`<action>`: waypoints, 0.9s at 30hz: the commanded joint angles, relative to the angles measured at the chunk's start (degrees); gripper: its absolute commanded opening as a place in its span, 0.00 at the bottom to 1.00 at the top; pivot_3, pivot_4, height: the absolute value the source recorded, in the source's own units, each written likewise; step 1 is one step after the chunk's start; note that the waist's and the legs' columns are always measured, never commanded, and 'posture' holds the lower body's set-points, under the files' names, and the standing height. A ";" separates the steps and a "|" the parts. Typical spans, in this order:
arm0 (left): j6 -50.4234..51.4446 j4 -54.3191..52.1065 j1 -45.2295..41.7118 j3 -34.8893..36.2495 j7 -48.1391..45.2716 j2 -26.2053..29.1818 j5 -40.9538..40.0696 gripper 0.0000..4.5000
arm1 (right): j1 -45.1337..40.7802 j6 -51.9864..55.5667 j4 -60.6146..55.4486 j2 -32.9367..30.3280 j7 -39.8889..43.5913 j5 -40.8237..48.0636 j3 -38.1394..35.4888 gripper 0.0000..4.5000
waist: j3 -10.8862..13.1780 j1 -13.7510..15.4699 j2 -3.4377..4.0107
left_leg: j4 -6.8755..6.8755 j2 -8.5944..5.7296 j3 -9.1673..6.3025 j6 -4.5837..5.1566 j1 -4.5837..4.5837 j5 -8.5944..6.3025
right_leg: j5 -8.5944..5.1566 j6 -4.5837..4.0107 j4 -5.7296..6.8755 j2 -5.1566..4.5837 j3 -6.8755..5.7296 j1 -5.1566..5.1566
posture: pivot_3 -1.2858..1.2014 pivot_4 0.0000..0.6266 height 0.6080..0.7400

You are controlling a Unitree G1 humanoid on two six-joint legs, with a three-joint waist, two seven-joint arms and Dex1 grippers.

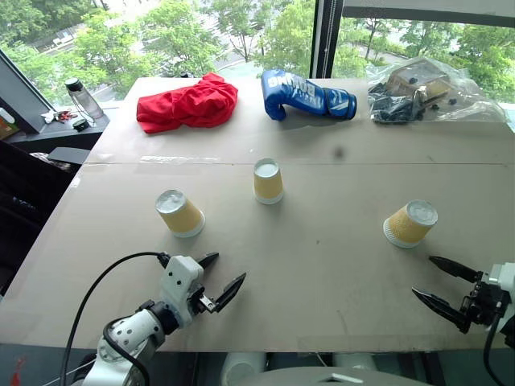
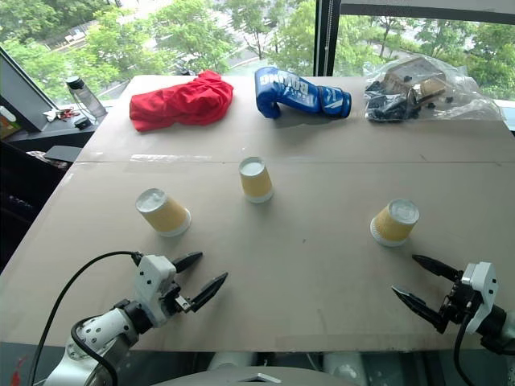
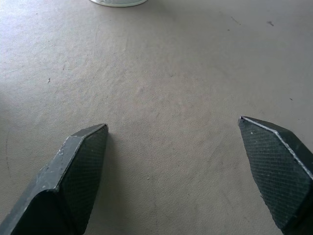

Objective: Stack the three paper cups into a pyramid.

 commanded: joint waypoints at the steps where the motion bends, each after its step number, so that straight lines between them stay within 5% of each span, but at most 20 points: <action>1: -0.60 -0.33 0.72 0.63 0.04 0.11 -0.09 0.98 | -0.03 -2.12 0.55 0.04 1.10 -0.05 -1.16 1.00 | 0.00 0.00 -0.01 | 0.00 0.00 0.00 0.00 0.00 0.00 | 0.00 0.00 0.00 0.00 0.00 0.00 | 0.52 0.24 1.00; 22: -4.32 -1.10 2.23 1.91 -6.88 0.53 -5.72 0.98 | -0.01 -2.82 0.38 0.57 2.05 -0.26 0.29 1.00 | 0.21 -0.04 -0.22 | 0.01 -0.01 0.00 0.00 -0.01 0.00 | 0.00 0.01 0.00 0.08 -0.03 0.00 | 0.52 0.24 1.00; 27: -9.09 -1.66 4.61 3.10 -5.37 -3.74 -7.18 0.98 | 1.90 0.21 -6.39 1.34 3.48 1.42 4.27 1.00 | 0.24 0.01 -0.23 | 0.01 0.01 -0.03 0.00 -0.02 0.00 | 0.00 0.01 0.00 0.08 -0.05 0.00 | 0.52 0.24 1.00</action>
